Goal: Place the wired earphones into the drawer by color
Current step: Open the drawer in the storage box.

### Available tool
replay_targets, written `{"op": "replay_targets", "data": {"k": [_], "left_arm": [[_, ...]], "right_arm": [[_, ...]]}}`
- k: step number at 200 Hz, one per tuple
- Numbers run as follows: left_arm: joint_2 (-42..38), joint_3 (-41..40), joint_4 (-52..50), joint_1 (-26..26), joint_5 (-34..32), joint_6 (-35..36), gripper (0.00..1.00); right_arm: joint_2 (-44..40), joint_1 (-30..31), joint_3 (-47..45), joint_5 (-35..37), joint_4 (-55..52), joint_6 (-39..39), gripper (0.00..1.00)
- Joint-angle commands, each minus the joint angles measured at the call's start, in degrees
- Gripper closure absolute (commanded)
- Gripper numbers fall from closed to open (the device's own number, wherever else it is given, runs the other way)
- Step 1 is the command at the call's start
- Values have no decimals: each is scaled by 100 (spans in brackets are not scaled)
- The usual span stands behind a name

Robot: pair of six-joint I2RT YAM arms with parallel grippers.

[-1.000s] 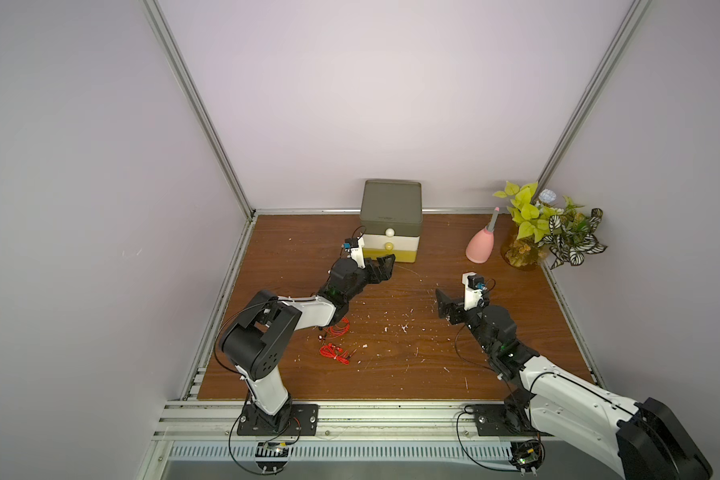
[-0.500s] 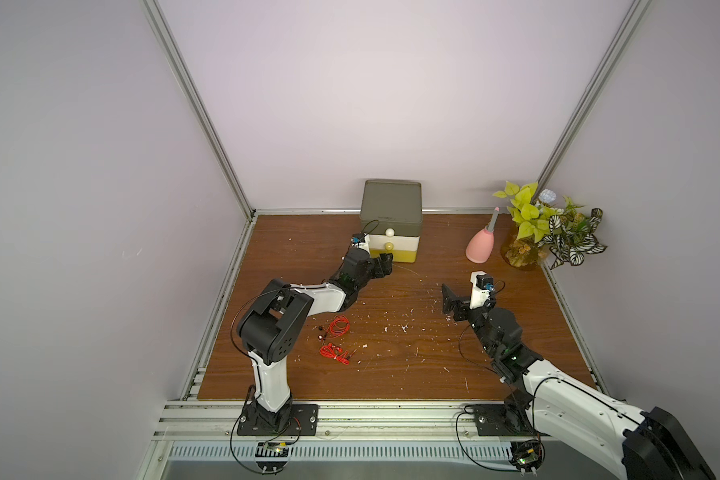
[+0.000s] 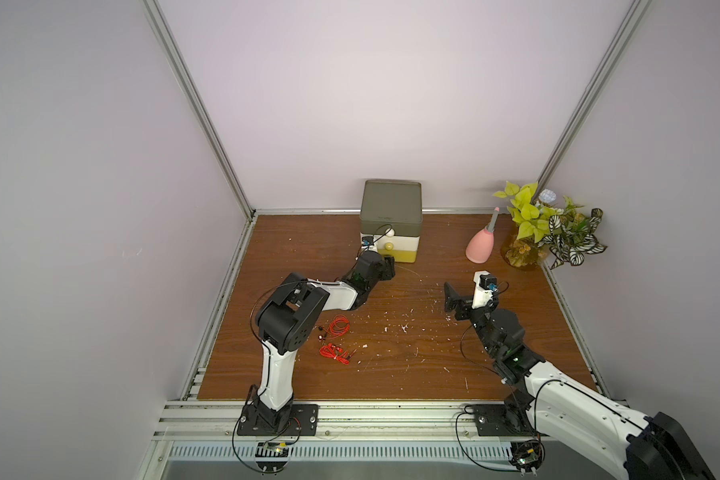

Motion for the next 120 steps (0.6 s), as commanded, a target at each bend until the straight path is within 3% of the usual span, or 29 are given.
{"op": "replay_targets", "data": {"k": [1, 120], "left_arm": [[145, -14, 338, -63, -128, -118, 37], [690, 125, 957, -74, -106, -738, 52]], "right_arm": [[-83, -11, -43, 68, 250, 55, 1], [-109, -8, -50, 59, 247, 47, 1]]}}
